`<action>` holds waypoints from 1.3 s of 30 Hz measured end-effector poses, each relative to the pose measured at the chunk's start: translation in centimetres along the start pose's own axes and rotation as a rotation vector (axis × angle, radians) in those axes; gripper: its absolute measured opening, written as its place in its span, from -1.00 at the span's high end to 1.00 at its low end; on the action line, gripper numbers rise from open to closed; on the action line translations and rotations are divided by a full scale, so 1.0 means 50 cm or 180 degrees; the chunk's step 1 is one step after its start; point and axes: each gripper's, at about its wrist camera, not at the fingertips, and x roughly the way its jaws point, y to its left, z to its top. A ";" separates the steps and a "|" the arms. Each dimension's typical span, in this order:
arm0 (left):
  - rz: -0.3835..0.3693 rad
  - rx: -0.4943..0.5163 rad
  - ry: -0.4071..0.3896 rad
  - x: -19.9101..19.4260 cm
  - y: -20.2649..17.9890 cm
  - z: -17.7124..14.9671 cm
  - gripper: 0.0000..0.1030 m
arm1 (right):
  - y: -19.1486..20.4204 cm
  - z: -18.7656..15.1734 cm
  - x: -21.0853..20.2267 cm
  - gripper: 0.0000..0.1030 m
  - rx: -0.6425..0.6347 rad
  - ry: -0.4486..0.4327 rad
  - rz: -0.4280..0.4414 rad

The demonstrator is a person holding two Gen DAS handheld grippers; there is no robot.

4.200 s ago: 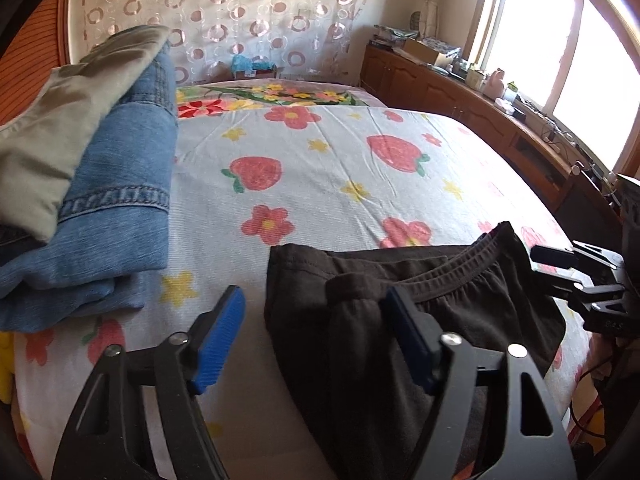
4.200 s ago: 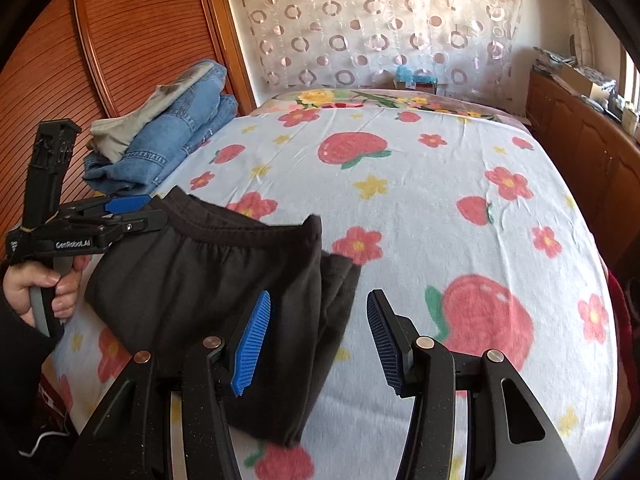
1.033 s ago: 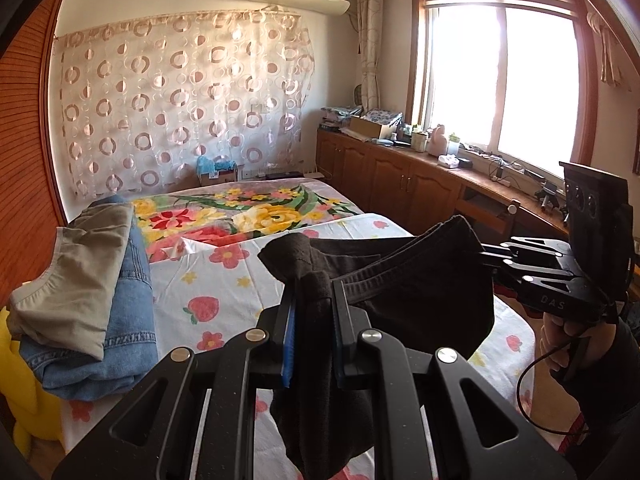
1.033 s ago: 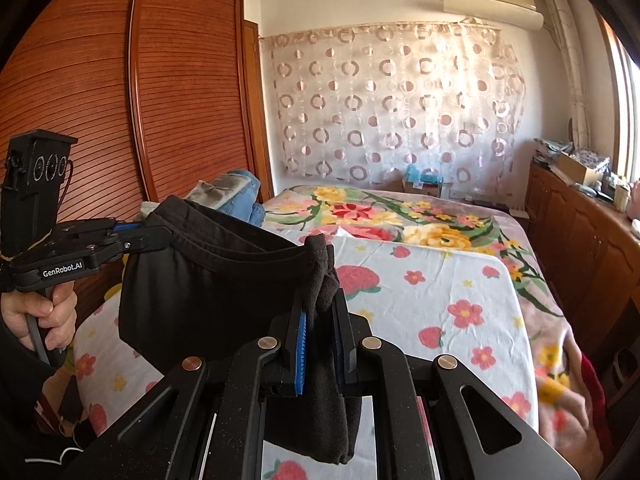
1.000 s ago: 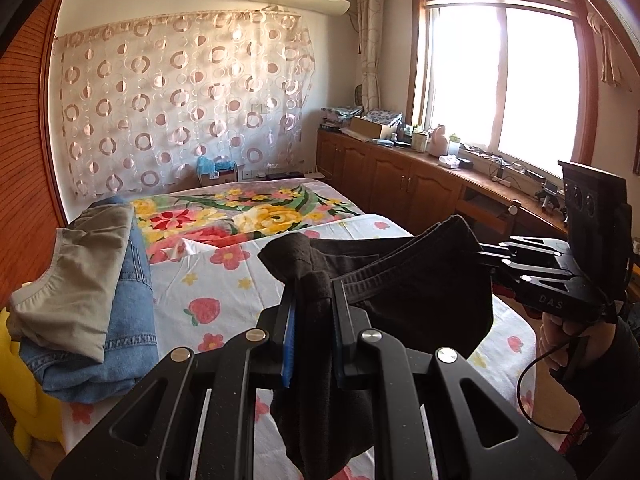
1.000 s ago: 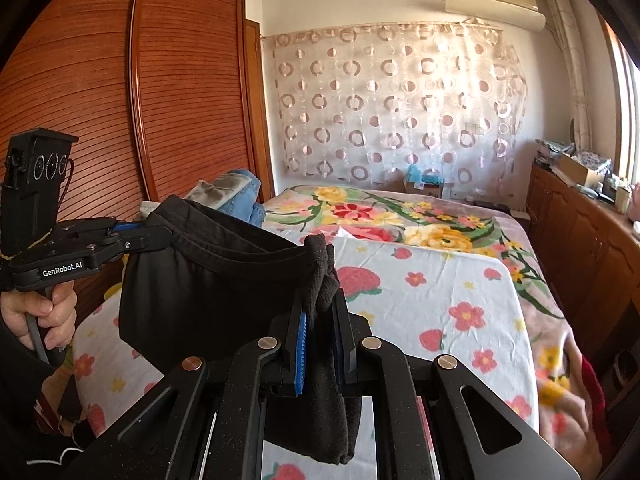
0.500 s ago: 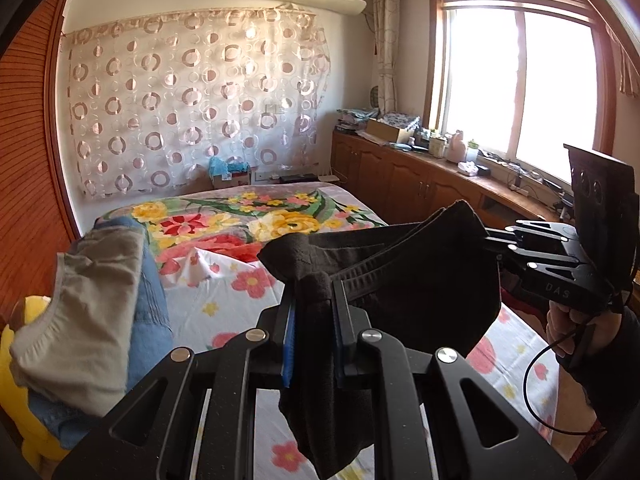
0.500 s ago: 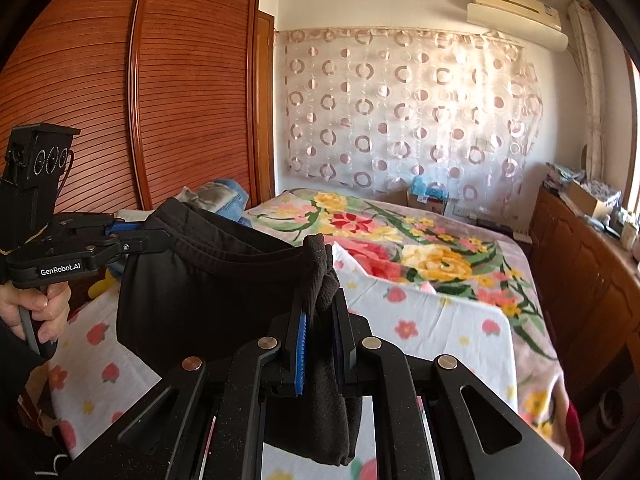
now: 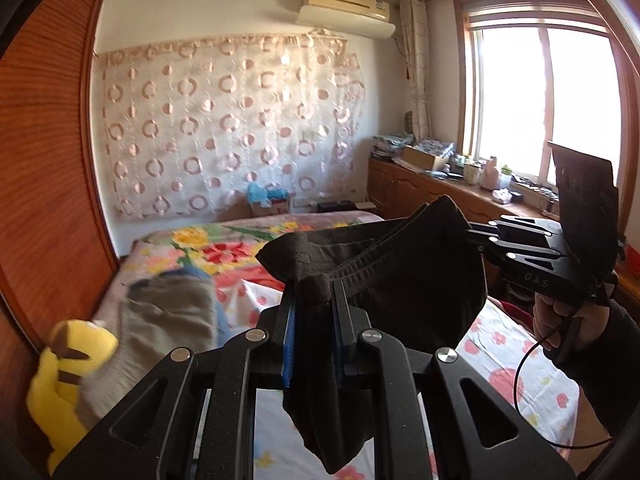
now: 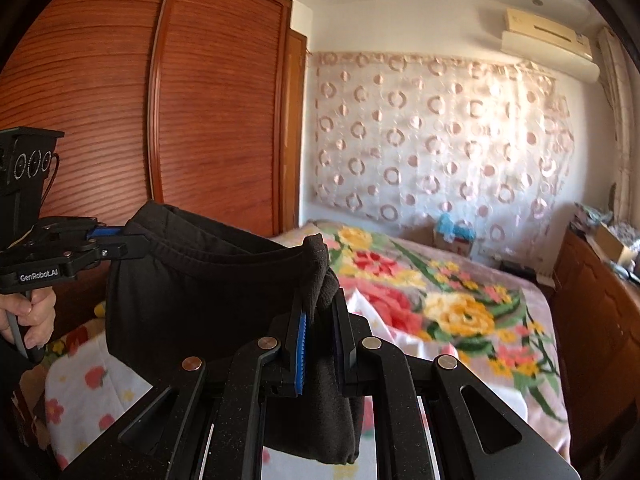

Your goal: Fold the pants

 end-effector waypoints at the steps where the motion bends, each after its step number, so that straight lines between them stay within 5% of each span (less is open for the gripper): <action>1: 0.0049 0.0022 -0.0021 -0.007 0.004 0.007 0.69 | 0.000 0.009 0.006 0.79 -0.0015 -0.0043 0.0017; 16: 0.0436 -0.0038 -0.0050 -0.051 0.077 -0.004 0.69 | -0.012 0.009 0.096 0.79 -0.0154 -0.0224 0.0255; 39: 0.0638 -0.0568 0.0085 -0.035 0.210 -0.100 0.69 | -0.007 0.075 0.287 0.79 -0.0494 0.0013 0.0615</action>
